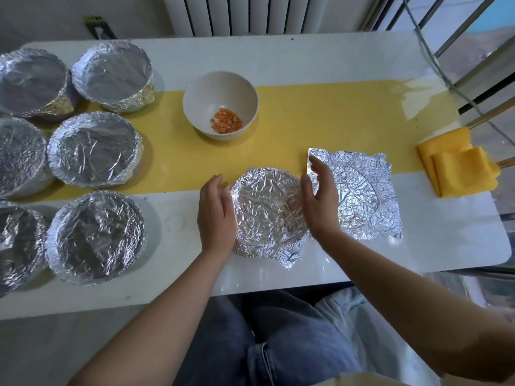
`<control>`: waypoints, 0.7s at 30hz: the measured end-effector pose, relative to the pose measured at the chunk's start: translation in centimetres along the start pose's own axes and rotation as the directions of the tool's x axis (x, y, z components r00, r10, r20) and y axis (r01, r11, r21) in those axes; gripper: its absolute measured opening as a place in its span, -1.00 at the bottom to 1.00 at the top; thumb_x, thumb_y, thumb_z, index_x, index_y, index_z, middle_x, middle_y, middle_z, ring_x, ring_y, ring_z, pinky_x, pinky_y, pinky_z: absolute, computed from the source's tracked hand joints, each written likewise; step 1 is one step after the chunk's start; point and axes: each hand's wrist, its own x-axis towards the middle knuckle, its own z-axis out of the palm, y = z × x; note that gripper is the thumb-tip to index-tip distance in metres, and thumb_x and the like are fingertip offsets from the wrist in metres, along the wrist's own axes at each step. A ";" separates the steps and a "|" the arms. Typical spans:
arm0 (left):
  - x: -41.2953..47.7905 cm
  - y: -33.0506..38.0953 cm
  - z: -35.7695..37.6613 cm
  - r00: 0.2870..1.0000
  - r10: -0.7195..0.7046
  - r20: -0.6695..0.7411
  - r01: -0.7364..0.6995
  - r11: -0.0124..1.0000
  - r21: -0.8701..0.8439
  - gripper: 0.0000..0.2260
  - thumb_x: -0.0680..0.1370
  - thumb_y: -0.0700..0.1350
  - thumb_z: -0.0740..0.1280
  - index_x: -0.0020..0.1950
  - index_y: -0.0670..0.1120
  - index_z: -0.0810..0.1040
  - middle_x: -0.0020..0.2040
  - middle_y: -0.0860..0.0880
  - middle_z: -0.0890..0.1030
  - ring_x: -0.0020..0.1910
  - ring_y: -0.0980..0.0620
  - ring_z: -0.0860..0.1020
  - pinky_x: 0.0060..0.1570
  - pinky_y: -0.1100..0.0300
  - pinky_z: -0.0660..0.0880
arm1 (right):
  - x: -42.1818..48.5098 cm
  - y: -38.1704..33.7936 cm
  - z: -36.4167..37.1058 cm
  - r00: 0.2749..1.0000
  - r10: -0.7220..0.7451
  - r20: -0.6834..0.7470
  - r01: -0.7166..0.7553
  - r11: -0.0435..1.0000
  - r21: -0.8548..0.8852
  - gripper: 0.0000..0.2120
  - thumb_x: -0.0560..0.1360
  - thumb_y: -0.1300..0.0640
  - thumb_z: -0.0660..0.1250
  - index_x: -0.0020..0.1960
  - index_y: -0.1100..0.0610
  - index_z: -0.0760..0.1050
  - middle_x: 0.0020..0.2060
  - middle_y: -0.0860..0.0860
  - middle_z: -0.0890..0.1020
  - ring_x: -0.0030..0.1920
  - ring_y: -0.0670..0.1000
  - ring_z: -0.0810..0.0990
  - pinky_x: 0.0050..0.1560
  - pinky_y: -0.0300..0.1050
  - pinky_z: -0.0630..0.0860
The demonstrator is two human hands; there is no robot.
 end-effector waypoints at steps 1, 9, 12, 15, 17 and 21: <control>-0.3 0.0 0.0 1.000 0.013 -0.012 -0.013 1.000 -0.001 -0.64 0.68 -0.08 0.08 0.44 -0.15 0.37 0.39 -0.11 0.43 0.35 -0.09 0.44 0.26 -0.03 0.43 | -1.1 0.5 -0.2 0.999 0.040 -0.027 -0.040 0.999 0.018 -0.60 0.63 0.14 0.20 0.45 0.15 0.31 0.36 0.02 0.44 0.36 -0.04 0.39 0.39 0.03 0.33; -3.5 0.4 0.7 0.997 0.068 -0.046 -0.053 0.962 0.269 -0.57 0.62 -0.04 0.08 0.45 -0.15 0.35 0.43 -0.16 0.36 0.38 -0.15 0.32 0.34 -0.07 0.26 | -5.1 1.2 0.0 0.987 0.128 0.096 -0.134 0.989 0.055 -0.52 0.66 0.10 0.15 0.55 0.12 0.17 0.49 -0.01 0.30 0.44 -0.16 0.25 0.43 -0.22 0.19; -5.0 0.8 0.8 0.994 -0.022 -0.106 0.055 0.946 0.319 -0.60 0.57 -0.09 0.21 0.40 -0.14 0.40 0.27 -0.19 0.40 0.20 -0.21 0.36 0.20 -0.06 0.27 | -4.4 1.4 -0.1 0.988 0.151 0.024 -0.152 0.988 0.030 -0.64 0.65 0.10 0.16 0.43 0.11 0.37 0.29 0.06 0.54 0.28 0.02 0.50 0.32 0.04 0.42; -4.9 1.2 0.7 0.997 -0.030 -0.077 0.049 0.962 0.270 -0.64 0.57 -0.18 0.24 0.37 -0.19 0.43 0.21 -0.21 0.44 0.19 -0.23 0.40 0.18 -0.05 0.30 | -4.4 1.6 -0.3 0.983 0.179 -0.037 -0.178 0.984 0.028 -0.72 0.63 0.09 0.18 0.31 0.08 0.48 0.08 0.02 0.63 0.06 0.00 0.59 0.10 0.05 0.52; -4.1 1.5 0.6 0.998 0.018 -0.056 -0.004 0.970 0.241 -0.64 0.57 -0.16 0.16 0.35 -0.21 0.44 0.19 -0.21 0.47 0.18 -0.21 0.42 0.19 -0.04 0.32 | -4.7 1.5 -0.7 0.978 0.198 -0.062 -0.196 0.980 0.025 -0.75 0.62 0.11 0.18 0.26 0.08 0.49 -0.18 -0.03 0.61 -0.22 -0.07 0.54 -0.17 -0.08 0.44; -2.5 2.1 -0.1 0.997 0.065 -0.040 -0.057 0.983 0.176 -0.72 0.60 -0.23 0.17 0.28 -0.17 0.51 0.21 -0.18 0.49 0.20 -0.16 0.42 0.18 0.00 0.38 | -5.8 1.8 -1.3 0.960 0.260 -0.102 -0.263 0.965 -0.015 -0.80 0.59 0.09 0.17 -0.07 0.16 0.51 -0.42 -0.03 0.49 -0.40 -0.04 0.42 -0.29 -0.04 0.35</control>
